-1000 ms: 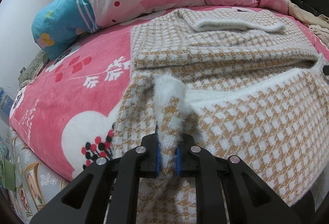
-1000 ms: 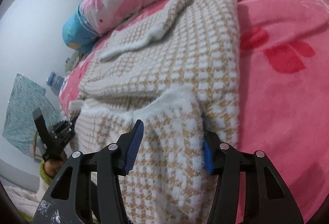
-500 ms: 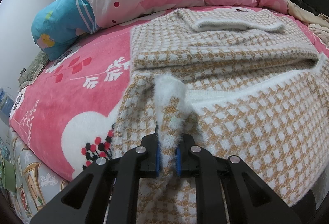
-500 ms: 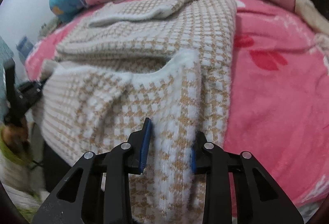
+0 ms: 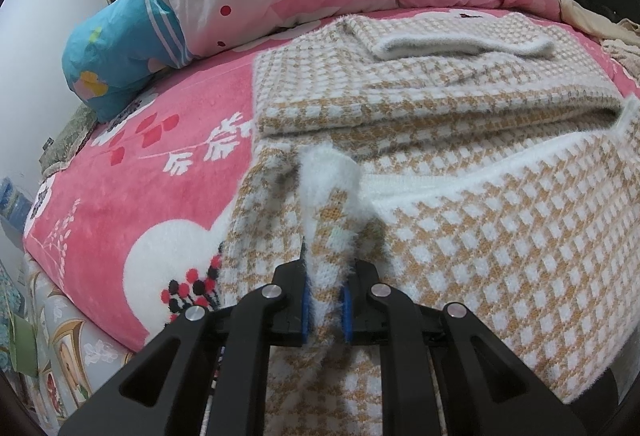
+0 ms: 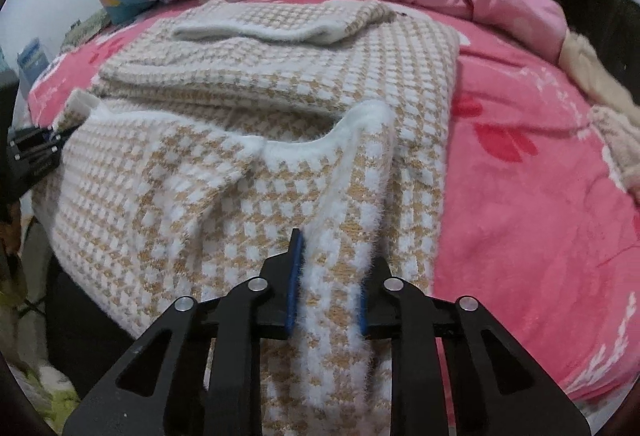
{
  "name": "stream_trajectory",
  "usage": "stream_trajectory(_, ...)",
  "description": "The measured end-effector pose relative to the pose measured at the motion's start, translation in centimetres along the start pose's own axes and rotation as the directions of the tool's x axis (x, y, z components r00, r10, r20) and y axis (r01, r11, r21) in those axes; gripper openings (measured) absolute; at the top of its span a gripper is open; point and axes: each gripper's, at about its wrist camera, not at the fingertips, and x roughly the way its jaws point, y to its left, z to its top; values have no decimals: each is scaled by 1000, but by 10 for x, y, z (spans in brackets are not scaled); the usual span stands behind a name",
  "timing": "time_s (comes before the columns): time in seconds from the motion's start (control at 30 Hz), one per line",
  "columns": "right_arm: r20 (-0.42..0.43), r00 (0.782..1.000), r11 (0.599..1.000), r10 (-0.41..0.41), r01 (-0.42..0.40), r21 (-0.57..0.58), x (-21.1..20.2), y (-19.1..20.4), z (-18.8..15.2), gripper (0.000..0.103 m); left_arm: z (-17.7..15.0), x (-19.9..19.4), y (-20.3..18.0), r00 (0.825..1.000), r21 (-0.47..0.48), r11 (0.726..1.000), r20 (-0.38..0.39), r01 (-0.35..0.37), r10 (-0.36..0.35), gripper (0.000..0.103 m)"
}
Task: Fold large clothes
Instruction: 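Grasp the white trim with the right tool beside the left tool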
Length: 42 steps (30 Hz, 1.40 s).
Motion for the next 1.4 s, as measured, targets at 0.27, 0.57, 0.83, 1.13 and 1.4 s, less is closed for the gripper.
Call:
stream_trajectory(0.27,10,999,999,-30,31,-20,-3,9,-9,20,-1,0,-2,1000,12,1000,0,-16,16,12)
stream_trajectory(0.57,11,1000,999,-30,30,-22,-5,11,-10,20,-1,-1,-2,1000,12,1000,-3,-21,21,12)
stream_trajectory(0.83,2,999,999,-33,34,-17,1,6,-6,20,-1,-1,0,1000,10,1000,-2,-15,15,12)
stream_trajectory(1.13,2,999,999,-48,48,-2,3,-2,4,19,0,0,0,1000,9,1000,-3,-17,17,12)
stream_trajectory(1.4,38,993,994,-113,113,-6,-6,7,4,10,0,-1,0,1000,6,1000,-3,-16,16,12)
